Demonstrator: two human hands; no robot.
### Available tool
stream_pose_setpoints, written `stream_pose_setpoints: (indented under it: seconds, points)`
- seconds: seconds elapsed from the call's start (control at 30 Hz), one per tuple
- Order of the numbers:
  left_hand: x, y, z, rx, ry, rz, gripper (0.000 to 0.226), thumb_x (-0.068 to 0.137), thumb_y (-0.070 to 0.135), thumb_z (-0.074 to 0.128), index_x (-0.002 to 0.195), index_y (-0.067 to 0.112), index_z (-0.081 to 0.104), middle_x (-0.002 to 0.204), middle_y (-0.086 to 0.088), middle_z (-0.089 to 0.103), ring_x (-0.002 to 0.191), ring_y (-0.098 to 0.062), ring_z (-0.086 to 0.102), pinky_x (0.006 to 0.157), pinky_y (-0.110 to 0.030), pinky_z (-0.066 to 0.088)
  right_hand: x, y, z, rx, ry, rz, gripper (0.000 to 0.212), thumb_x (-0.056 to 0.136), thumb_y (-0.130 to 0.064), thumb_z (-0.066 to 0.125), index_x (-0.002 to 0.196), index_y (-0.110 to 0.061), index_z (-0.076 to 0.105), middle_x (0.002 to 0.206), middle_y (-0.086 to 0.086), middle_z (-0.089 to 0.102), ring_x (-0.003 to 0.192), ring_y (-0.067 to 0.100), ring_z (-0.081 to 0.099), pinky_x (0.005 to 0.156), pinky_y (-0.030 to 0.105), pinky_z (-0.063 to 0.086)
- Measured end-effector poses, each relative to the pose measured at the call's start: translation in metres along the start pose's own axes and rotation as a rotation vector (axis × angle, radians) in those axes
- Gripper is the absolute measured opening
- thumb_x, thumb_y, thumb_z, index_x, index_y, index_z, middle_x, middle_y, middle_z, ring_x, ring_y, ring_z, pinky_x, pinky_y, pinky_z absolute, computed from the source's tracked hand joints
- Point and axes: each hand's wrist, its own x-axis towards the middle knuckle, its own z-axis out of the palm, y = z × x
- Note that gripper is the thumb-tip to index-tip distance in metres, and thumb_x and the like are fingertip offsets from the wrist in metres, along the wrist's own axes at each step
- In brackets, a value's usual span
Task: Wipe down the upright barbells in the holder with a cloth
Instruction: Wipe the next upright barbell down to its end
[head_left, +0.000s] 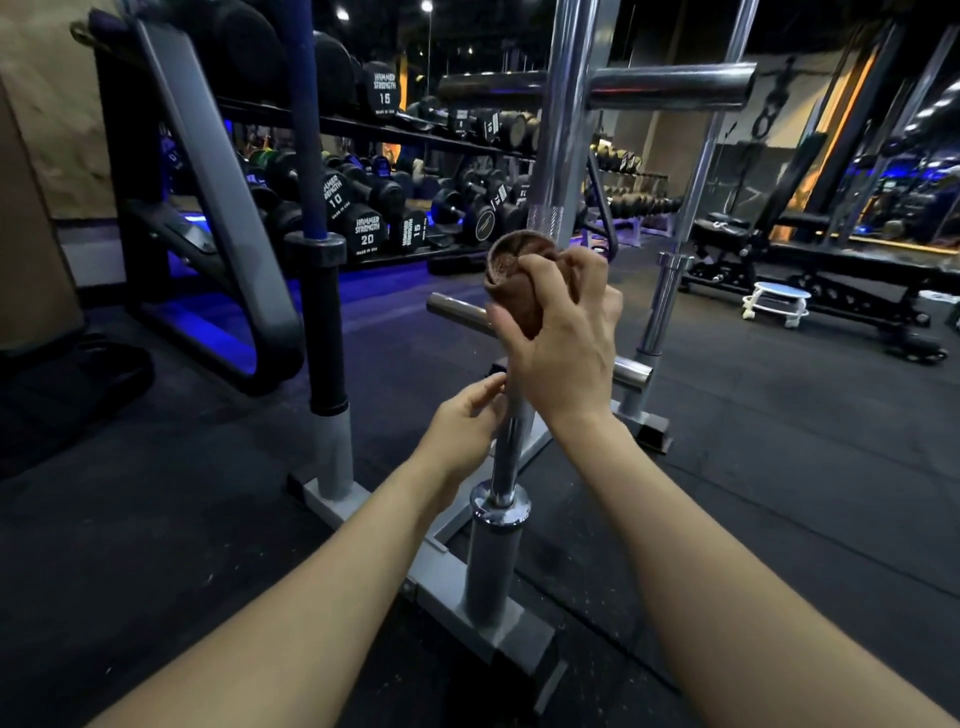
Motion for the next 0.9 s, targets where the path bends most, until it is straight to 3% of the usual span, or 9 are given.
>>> stream_pose_setpoints:
  seconds: [0.17, 0.23, 0.3, 0.4, 0.47, 0.57, 0.67, 0.77, 0.9]
  points:
    - [0.003, -0.010, -0.005, 0.049, -0.007, 0.024, 0.036, 0.094, -0.007, 0.043, 0.112, 0.021, 0.057, 0.096, 0.001, 0.065, 0.073, 0.000, 0.059, 0.057, -0.004, 0.043, -0.066, 0.035, 0.020, -0.005, -0.126, -0.047, 0.031, 0.081, -0.033, 0.071, 0.108, -0.022, 0.061, 0.128, -0.002, 0.031, 0.107, 0.036, 0.040, 0.074, 0.048, 0.053]
    - [0.006, -0.019, -0.006, 0.057, -0.031, 0.028, 0.042, 0.093, -0.011, 0.040, 0.119, 0.017, 0.056, 0.106, -0.003, 0.064, 0.073, -0.001, 0.057, 0.066, -0.007, 0.047, -0.069, 0.039, 0.017, -0.007, -0.105, -0.044, 0.031, 0.082, -0.042, 0.065, 0.105, -0.022, 0.060, 0.123, 0.000, 0.040, 0.100, 0.033, 0.043, 0.065, 0.045, 0.053]
    - [0.008, -0.022, -0.008, 0.013, -0.047, 0.019, 0.044, 0.095, -0.009, 0.038, 0.129, 0.016, 0.053, 0.117, -0.003, 0.062, 0.084, -0.001, 0.056, 0.076, -0.009, 0.049, -0.047, 0.027, 0.008, -0.014, -0.013, -0.072, 0.033, 0.084, -0.048, 0.061, 0.105, -0.023, 0.060, 0.120, -0.001, 0.044, 0.100, 0.029, 0.044, 0.061, 0.036, 0.049]
    - [0.011, -0.025, -0.010, 0.011, -0.057, 0.010, 0.036, 0.099, 0.007, 0.045, 0.129, 0.023, 0.055, 0.120, 0.007, 0.065, 0.108, -0.004, 0.059, 0.065, -0.002, 0.045, -0.009, 0.008, 0.001, -0.031, 0.090, -0.071, 0.030, 0.083, -0.046, 0.066, 0.104, -0.025, 0.062, 0.121, -0.004, 0.047, 0.103, 0.027, 0.042, 0.057, 0.032, 0.045]
    - [0.012, -0.027, -0.012, -0.004, -0.059, 0.002, 0.034, 0.099, 0.014, 0.048, 0.130, 0.022, 0.055, 0.124, 0.007, 0.064, 0.116, -0.006, 0.056, 0.067, -0.002, 0.044, -0.014, 0.007, 0.011, -0.089, 0.097, -0.087, 0.025, 0.084, -0.045, 0.065, 0.101, -0.028, 0.060, 0.121, -0.008, 0.041, 0.105, 0.026, 0.038, 0.054, 0.032, 0.045]
    - [0.015, -0.032, -0.017, 0.016, -0.063, 0.004, 0.031, 0.097, 0.015, 0.051, 0.123, 0.030, 0.057, 0.120, 0.011, 0.064, 0.114, -0.003, 0.057, 0.076, -0.012, 0.044, -0.041, 0.022, 0.029, -0.127, 0.079, -0.109, 0.019, 0.086, -0.044, 0.064, 0.098, -0.033, 0.054, 0.120, -0.009, 0.036, 0.105, 0.027, 0.035, 0.051, 0.031, 0.044]
    - [0.013, -0.034, -0.020, 0.018, -0.080, 0.002, 0.033, 0.097, 0.010, 0.050, 0.117, 0.035, 0.057, 0.113, 0.014, 0.066, 0.101, 0.007, 0.059, 0.075, -0.009, 0.046, -0.044, 0.028, 0.025, -0.077, 0.013, -0.075, 0.023, 0.084, -0.042, 0.068, 0.097, -0.032, 0.050, 0.119, -0.010, 0.035, 0.105, 0.028, 0.036, 0.053, 0.035, 0.047]
    - [0.011, -0.035, -0.020, 0.041, -0.115, 0.007, 0.035, 0.098, 0.012, 0.050, 0.127, 0.031, 0.055, 0.123, 0.010, 0.064, 0.113, -0.002, 0.057, 0.087, -0.016, 0.045, -0.044, 0.026, 0.011, -0.018, -0.008, -0.088, 0.028, 0.079, -0.039, 0.074, 0.099, -0.027, 0.060, 0.118, -0.006, 0.043, 0.101, 0.030, 0.043, 0.058, 0.037, 0.049]
    - [0.013, -0.041, -0.022, 0.034, -0.118, 0.012, 0.034, 0.098, 0.013, 0.047, 0.117, 0.039, 0.058, 0.120, 0.010, 0.066, 0.111, -0.003, 0.058, 0.089, -0.022, 0.044, -0.020, 0.016, 0.010, -0.038, 0.074, -0.093, 0.035, 0.080, -0.036, 0.073, 0.111, -0.025, 0.063, 0.125, 0.000, 0.044, 0.105, 0.032, 0.042, 0.063, 0.033, 0.041]
